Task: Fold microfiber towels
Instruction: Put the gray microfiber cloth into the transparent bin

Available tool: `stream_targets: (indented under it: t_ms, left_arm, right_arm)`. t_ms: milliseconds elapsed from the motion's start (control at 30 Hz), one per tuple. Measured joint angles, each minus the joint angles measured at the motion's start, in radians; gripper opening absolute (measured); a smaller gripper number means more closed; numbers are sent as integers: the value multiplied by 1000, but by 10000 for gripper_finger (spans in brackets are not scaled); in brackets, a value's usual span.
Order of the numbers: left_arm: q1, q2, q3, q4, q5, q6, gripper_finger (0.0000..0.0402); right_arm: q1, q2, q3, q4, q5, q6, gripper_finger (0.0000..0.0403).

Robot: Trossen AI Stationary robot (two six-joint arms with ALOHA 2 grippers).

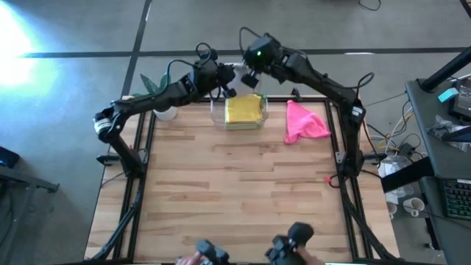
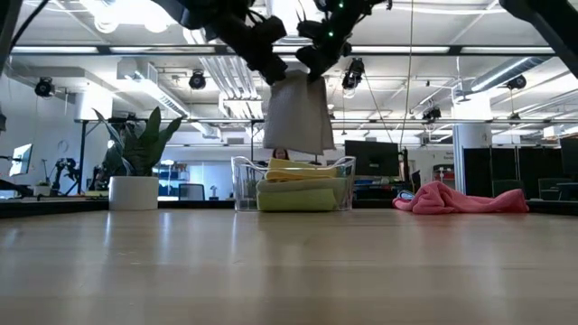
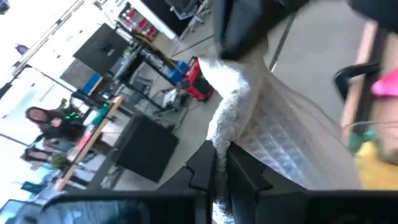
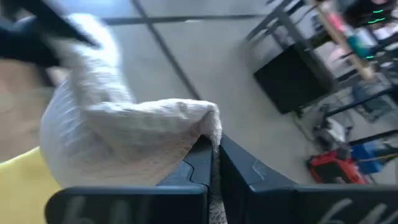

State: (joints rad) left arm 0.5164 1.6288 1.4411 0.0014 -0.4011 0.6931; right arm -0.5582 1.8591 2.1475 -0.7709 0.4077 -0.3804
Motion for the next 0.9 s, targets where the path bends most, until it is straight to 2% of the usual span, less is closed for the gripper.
stream_targets:
  t_ms: [133, 300, 433, 600, 733, 900]
  left_arm:
    - [50, 55, 46, 42, 1, 40, 13]
    - [102, 124, 110, 53, 4, 99, 13]
    - [108, 137, 109, -138, 36, -8, 13]
    - [86, 138, 90, -422, 160, -129, 13]
    - [60, 138, 90, -490, 175, -137, 13]
    - [49, 130, 89, -482, 176, -97, 13]
  right_arm:
    - [-58, 0, -2, 97, -9, -60, 9]
    - [-124, 6, -21, 132, -163, -45, 8]
    - [-135, 14, -57, -6, -241, 27, 8]
    - [-123, 24, -138, -184, -442, 113, 8]
    - [-91, 25, -223, -211, -468, 116, 8]
    - [-65, 24, -301, -182, -468, 93, 8]
